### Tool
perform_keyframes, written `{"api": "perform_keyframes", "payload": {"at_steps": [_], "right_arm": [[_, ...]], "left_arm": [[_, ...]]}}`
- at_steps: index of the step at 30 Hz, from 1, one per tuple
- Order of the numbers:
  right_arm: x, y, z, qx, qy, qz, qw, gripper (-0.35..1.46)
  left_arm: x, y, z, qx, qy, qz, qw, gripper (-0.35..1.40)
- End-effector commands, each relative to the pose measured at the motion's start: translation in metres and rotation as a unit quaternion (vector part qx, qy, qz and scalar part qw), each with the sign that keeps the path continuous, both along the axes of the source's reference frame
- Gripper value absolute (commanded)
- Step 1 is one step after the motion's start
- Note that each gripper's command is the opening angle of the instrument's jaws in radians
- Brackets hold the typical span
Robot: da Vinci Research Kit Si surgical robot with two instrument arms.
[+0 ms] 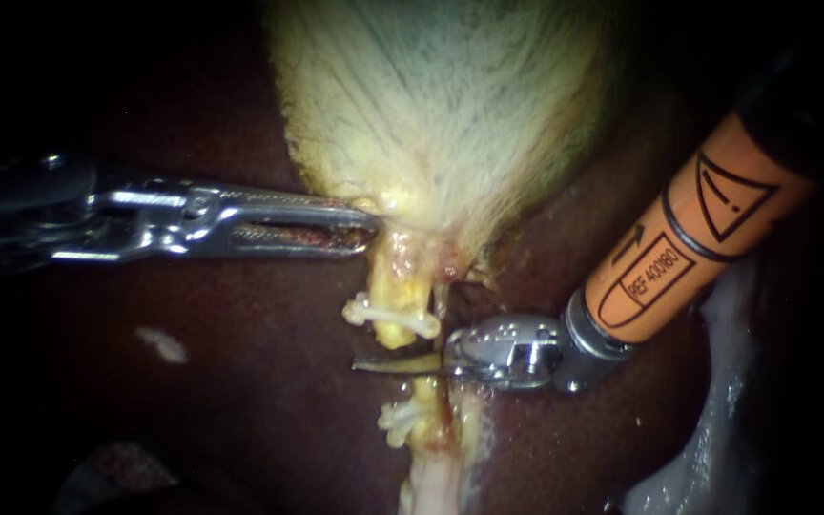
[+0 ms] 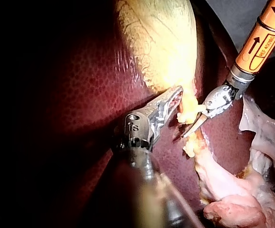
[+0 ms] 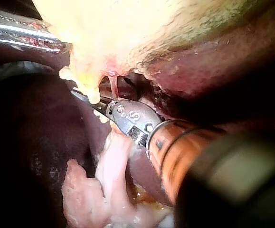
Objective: Go back from the cut left tube
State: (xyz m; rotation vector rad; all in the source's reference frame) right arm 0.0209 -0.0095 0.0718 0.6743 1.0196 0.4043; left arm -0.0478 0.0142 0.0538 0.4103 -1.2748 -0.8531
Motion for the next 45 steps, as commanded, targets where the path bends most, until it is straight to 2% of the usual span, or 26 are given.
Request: {"api": "perform_keyframes", "payload": {"at_steps": [1,12,15,19,29,35,37,39,45], "right_arm": [[0.0000,0.0000,0.0000,0.000,0.000,0.000,1.0000,-0.35],[0.0001,-0.0003,-0.0004,0.039,-0.004,0.000,0.9992,-0.33],[0.0002,-0.0003,-0.0004,0.039,-0.003,0.001,0.9992,0.07],[0.0002,-0.0002,-0.0004,0.042,-0.004,0.002,0.9991,0.34],[0.0000,0.0001,-0.0007,0.044,0.001,0.005,0.9990,0.59],[-0.0001,-0.0001,-0.0009,0.045,0.004,0.003,0.9990,0.64],[-0.0003,-0.0003,-0.0012,0.044,0.004,0.003,0.9990,0.73],[-0.0006,-0.0006,-0.0017,0.041,0.003,0.006,0.9991,0.89],[-0.0021,-0.0016,-0.0030,0.043,0.005,0.001,0.9990,1.06]], "left_arm": [[0.0000,0.0000,0.0000,0.000,0.000,0.000,1.0000,-0.35],[0.0000,0.0000,0.0000,0.000,0.000,0.000,1.0000,-0.35],[0.0000,0.0000,0.0000,0.000,0.000,0.000,1.0000,-0.35],[0.0000,0.0000,-0.0001,0.000,0.000,0.000,1.0000,-0.35],[0.0001,0.0000,-0.0001,0.000,0.000,0.000,1.0000,-0.35],[0.0001,0.0000,-0.0001,0.000,0.000,0.000,1.0000,-0.35],[0.0001,0.0000,-0.0001,0.000,0.000,0.000,1.0000,-0.35],[0.0001,0.0000,-0.0001,0.000,0.000,0.000,1.0000,-0.35],[0.0001,0.0000,0.0000,0.000,0.000,0.000,1.0000,-0.35]]}}
